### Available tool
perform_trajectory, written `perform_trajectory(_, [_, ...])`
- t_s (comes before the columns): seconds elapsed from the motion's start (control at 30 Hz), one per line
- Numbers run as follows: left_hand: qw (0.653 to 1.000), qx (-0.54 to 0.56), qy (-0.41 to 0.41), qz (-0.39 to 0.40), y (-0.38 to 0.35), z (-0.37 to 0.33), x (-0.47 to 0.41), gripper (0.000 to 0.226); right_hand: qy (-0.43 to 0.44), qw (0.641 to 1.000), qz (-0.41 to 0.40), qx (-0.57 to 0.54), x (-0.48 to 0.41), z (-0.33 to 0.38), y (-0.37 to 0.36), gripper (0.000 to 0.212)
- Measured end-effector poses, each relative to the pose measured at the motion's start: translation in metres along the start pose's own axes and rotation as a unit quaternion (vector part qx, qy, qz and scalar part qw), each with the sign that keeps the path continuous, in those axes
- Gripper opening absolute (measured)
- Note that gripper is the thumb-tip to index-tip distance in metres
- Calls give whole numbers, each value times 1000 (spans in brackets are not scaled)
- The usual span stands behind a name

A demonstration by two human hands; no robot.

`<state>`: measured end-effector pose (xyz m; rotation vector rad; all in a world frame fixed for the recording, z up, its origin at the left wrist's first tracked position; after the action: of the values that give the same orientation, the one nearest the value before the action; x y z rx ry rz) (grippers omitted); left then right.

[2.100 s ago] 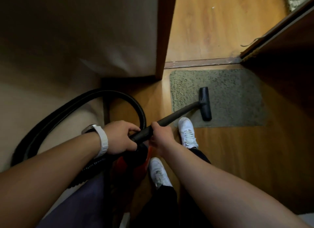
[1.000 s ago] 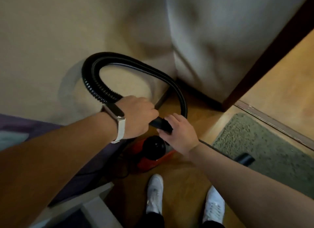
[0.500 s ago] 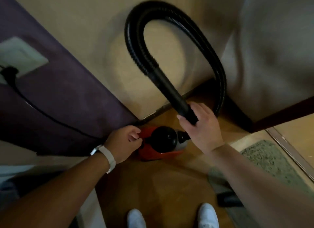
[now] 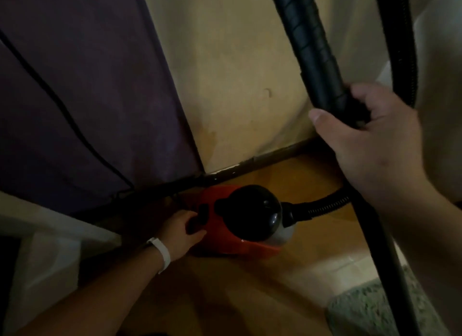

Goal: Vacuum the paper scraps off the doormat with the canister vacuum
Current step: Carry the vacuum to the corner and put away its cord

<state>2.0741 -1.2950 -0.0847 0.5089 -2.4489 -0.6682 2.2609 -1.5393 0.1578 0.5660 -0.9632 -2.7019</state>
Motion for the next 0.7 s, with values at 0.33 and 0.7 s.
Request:
perform_trajectory(0.33, [978,-109,-173,24,-15,41,-28,116,29,999,1,20,10,0,-22,27])
perform_trajectory(0.7, [972,-126,-200,17,-22,42,-37,121,12,1000,0,25,16,3,-29,24])
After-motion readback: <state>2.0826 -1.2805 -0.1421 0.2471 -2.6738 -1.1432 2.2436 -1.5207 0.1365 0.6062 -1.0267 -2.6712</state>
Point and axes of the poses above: each hand's wrist, its own x-axis away from the middle knuckle, its own y-axis out of the back of the hand, z = x × y, the point moved 2 cm from there along -x, towards the middle knuckle, and after that the axes turned 13 degrees about x, right-handed, at the moved point
